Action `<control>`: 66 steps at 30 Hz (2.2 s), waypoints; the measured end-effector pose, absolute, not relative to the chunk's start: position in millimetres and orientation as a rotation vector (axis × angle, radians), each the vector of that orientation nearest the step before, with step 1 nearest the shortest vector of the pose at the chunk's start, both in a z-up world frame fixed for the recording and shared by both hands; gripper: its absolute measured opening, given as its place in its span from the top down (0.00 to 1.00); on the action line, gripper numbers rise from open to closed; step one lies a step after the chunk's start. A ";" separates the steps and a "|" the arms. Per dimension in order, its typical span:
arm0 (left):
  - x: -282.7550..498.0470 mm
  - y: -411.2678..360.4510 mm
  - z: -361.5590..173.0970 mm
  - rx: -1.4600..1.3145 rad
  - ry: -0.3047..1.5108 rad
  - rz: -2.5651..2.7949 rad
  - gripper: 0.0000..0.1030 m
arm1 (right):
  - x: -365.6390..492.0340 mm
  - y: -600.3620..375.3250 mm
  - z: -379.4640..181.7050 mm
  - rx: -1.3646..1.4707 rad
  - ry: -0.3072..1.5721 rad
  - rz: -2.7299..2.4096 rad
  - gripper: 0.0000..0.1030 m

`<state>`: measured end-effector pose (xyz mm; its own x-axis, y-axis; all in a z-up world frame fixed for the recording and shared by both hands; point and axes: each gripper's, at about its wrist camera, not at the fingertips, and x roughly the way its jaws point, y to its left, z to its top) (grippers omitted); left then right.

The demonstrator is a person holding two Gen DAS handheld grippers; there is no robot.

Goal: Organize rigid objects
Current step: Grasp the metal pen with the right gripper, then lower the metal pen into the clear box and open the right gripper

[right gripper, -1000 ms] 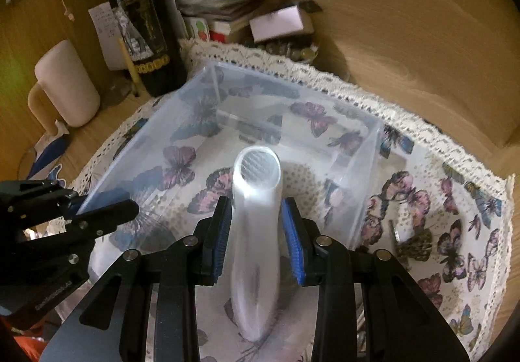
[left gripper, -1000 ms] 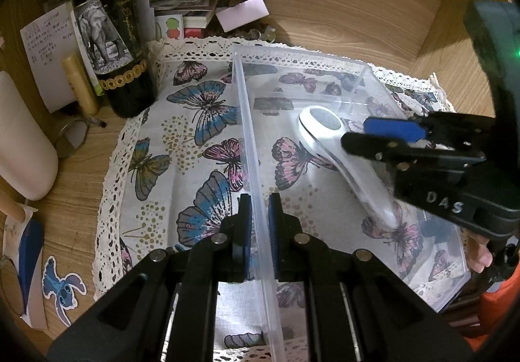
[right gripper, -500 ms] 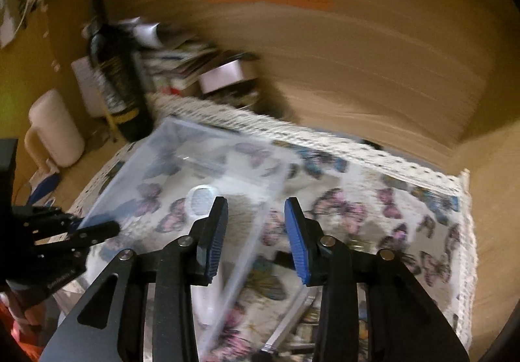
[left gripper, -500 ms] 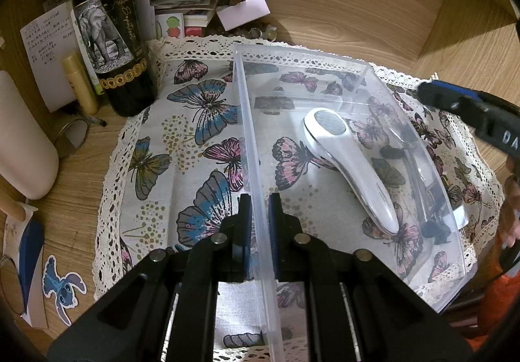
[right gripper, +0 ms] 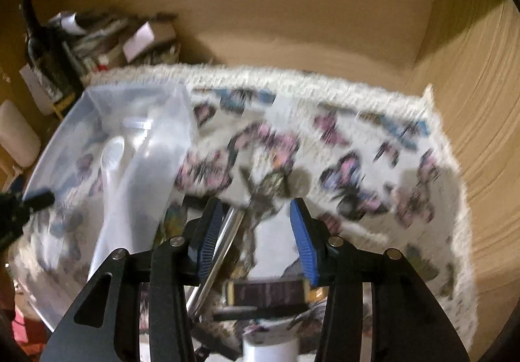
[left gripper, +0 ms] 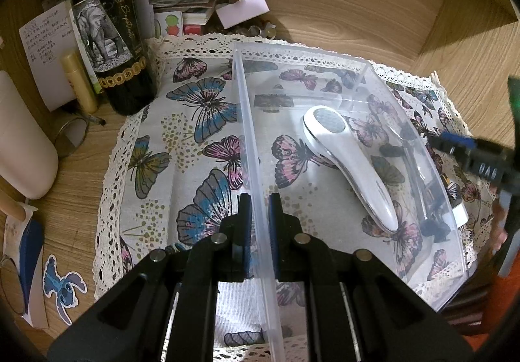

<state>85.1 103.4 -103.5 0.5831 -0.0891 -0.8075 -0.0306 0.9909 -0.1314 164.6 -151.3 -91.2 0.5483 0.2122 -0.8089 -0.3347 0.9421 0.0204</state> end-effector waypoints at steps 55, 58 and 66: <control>86.6 102.5 -101.3 -0.129 0.948 -0.035 0.90 | 134.5 -36.7 -48.0 -0.187 0.796 0.680 0.86; 86.8 102.6 -101.0 -0.128 0.947 -0.036 0.90 | 134.7 -25.4 -56.7 -0.219 0.837 0.702 0.86; 86.9 102.1 -100.8 -0.128 0.946 -0.036 0.90 | 142.2 -10.4 -83.2 -0.279 0.960 0.712 0.86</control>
